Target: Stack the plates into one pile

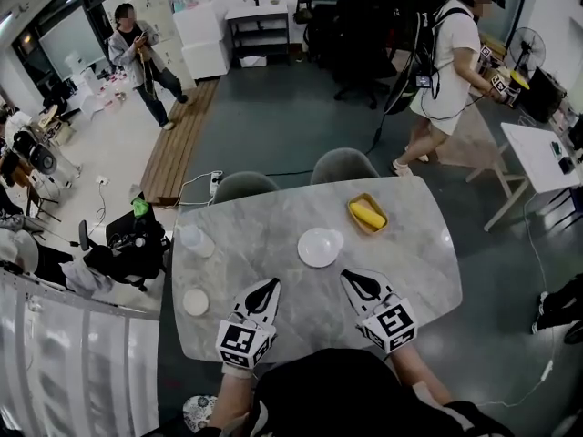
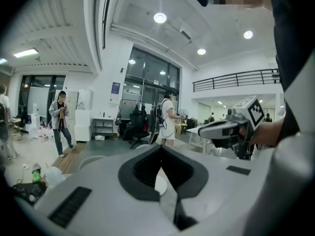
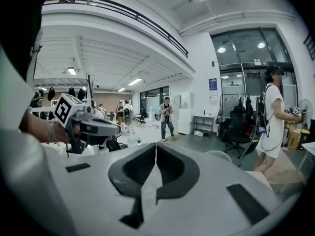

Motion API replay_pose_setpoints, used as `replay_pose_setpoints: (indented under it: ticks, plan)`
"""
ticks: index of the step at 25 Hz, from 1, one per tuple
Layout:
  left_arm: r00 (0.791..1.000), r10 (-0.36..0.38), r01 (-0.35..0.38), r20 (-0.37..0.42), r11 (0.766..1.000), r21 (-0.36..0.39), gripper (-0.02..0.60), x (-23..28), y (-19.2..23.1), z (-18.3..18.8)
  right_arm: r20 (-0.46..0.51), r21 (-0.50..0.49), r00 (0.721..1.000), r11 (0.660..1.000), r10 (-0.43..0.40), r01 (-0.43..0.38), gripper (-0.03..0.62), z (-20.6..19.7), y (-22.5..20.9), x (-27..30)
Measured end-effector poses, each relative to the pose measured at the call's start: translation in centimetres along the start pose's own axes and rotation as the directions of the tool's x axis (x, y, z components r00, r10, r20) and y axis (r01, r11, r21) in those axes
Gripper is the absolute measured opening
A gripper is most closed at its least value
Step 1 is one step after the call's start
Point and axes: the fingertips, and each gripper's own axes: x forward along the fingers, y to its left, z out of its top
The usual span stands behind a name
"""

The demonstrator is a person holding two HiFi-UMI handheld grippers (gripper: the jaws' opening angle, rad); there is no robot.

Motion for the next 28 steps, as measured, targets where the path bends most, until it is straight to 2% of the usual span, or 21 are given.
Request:
replay_pose_setpoints:
  ticks: [5, 12, 18, 28]
  plan:
    - [1.0, 0.011, -0.011, 0.006, 1.0, -0.025, 0.008, 0.1, 0.0, 0.3, 0.017, 0.053, 1.0, 0.998, 0.018, -0.019, 0.018, -0.3, 0.2, 0.3]
    - [0.999, -0.035, 0.037, 0.018, 0.989, -0.144, 0.008, 0.3, 0.1, 0.1, -0.002, 0.054, 1.0, 0.998, 0.024, -0.023, 0.018, -0.7, 1.0, 0.8]
    - [1.0, -0.017, 0.018, 0.006, 0.99, -0.138, 0.008, 0.2, 0.4, 0.1, -0.019, 0.042, 1.0, 0.999, 0.017, -0.016, 0.018, -1.0, 1.0, 1.0]
    - [0.999, -0.04, 0.036, -0.021, 0.986, -0.166, 0.008, 0.4, 0.3, -0.2, -0.021, 0.033, 1.0, 0.999, 0.015, -0.014, 0.018, -0.5, 1.1, 1.3]
